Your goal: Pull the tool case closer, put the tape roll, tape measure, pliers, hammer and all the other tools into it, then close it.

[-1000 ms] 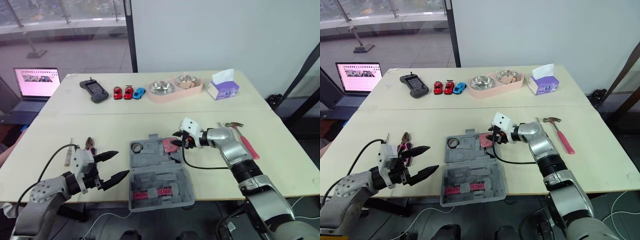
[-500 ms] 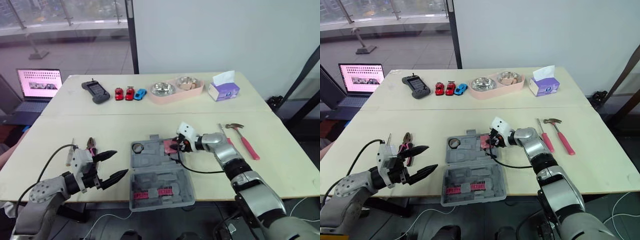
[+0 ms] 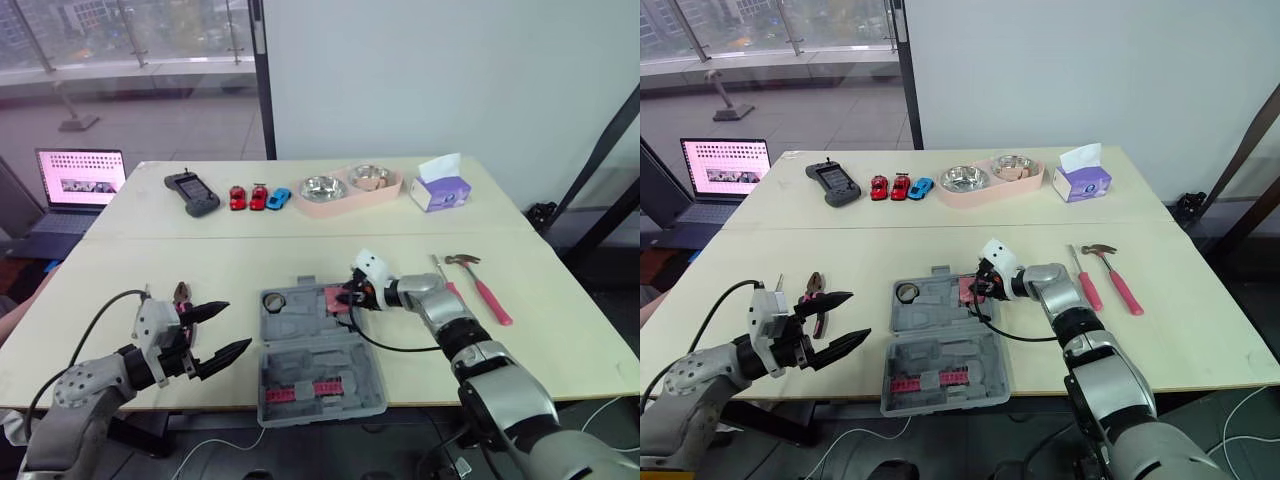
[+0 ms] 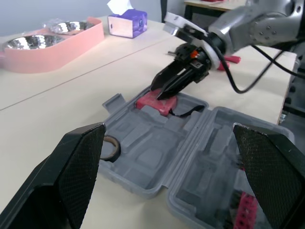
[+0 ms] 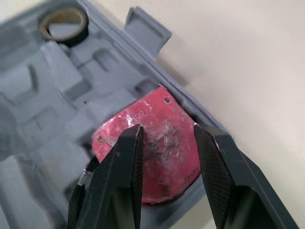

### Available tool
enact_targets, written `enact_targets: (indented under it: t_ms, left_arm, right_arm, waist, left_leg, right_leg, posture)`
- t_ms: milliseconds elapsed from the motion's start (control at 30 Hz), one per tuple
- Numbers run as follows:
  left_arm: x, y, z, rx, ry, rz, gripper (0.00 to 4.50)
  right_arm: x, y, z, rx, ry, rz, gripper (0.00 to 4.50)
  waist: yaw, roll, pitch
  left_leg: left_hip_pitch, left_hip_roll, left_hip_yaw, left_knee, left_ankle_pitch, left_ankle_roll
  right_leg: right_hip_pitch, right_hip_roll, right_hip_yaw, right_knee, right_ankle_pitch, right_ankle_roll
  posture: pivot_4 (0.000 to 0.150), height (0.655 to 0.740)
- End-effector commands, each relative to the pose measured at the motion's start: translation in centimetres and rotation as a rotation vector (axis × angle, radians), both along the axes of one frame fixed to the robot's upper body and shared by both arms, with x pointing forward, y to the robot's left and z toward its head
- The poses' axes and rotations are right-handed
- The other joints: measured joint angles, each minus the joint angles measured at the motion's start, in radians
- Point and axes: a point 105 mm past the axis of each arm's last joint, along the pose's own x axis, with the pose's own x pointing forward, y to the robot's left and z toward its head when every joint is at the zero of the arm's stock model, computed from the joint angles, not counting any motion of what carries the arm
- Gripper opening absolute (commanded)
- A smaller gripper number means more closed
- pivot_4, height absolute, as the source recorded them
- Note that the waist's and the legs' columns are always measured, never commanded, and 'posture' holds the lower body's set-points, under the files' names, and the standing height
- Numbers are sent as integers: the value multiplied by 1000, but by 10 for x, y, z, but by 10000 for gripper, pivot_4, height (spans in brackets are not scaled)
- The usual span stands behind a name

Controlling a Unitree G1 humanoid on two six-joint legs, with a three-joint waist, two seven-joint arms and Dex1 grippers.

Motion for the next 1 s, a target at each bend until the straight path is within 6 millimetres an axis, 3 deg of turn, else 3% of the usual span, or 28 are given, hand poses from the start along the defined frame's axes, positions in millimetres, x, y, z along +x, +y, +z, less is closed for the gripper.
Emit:
enact_targets:
  t_ms: [33,67,133,200,267,367,500,567,767,1000]
  left_arm:
    - [1,18,13,3,-48,67,45000]
    - [1,26,14,8,-49,94,45000]
    - [-1,38,16,21,-44,131,45000]
    - [-4,55,16,36,-29,181,45000]
    - [-8,80,14,81,0,252,45000]
    - [-16,115,10,151,48,338,45000]
    - [-35,167,3,247,146,439,45000]
    - [-49,191,-6,316,224,471,45000]
    - [-63,230,-11,384,286,549,45000]
    - [-58,233,-11,385,274,541,45000]
  right_arm:
    - [-1,-4,64,113,-196,30,17686]
    - [-8,-11,86,136,-256,35,17686]
    - [-24,-25,110,153,-312,32,17686]
    - [-42,-46,119,152,-323,-2,17686]
    - [-62,-74,115,115,-305,-64,17686]
    - [-89,-111,104,76,-259,-172,25515]
    - [-140,-159,86,32,-186,-295,44510]
    - [-166,-183,80,8,-155,-354,44510]
    - [-207,-240,67,-83,-109,-515,44510]
    - [-210,-247,58,-87,-117,-528,44510]
  waist:
    - [0,5,4]
    - [1,8,6]
    - [2,10,8]
    - [4,9,8]
    - [13,8,7]
    - [25,7,8]
    - [27,8,12]
    - [27,6,13]
    - [22,3,16]
    - [22,2,17]
  left_leg:
    - [-1,0,0,0,0,0]
    - [-5,0,0,0,0,0]
    - [-16,0,0,2,2,-3]
    - [-20,0,0,1,4,-7]
    - [-20,0,-1,0,3,-6]
    - [-20,0,0,-1,1,-2]
    - [-20,0,2,0,1,-2]
    - [-19,0,3,-1,1,-2]
    - [-16,0,6,-3,1,-2]
    - [-16,0,6,-4,1,-2]
  right_leg:
    - [-1,0,0,0,0,0]
    - [-5,0,0,0,0,0]
    - [-15,0,0,2,0,0]
    - [-19,0,-1,2,0,0]
    - [-19,0,-1,1,0,0]
    - [-19,0,-1,0,0,0]
    - [-20,-1,1,1,0,0]
    - [-20,-1,1,1,0,0]
    - [-19,-1,4,1,0,0]
    - [-20,-1,4,1,0,0]
  posture:
    - [1500,7400]
    - [1500,7400]
    - [1500,7400]
    - [1500,7400]
    - [1500,7400]
    - [1500,7400]
    - [1500,7400]
    - [1500,7400]
    - [1500,7400]
    - [1500,7400]
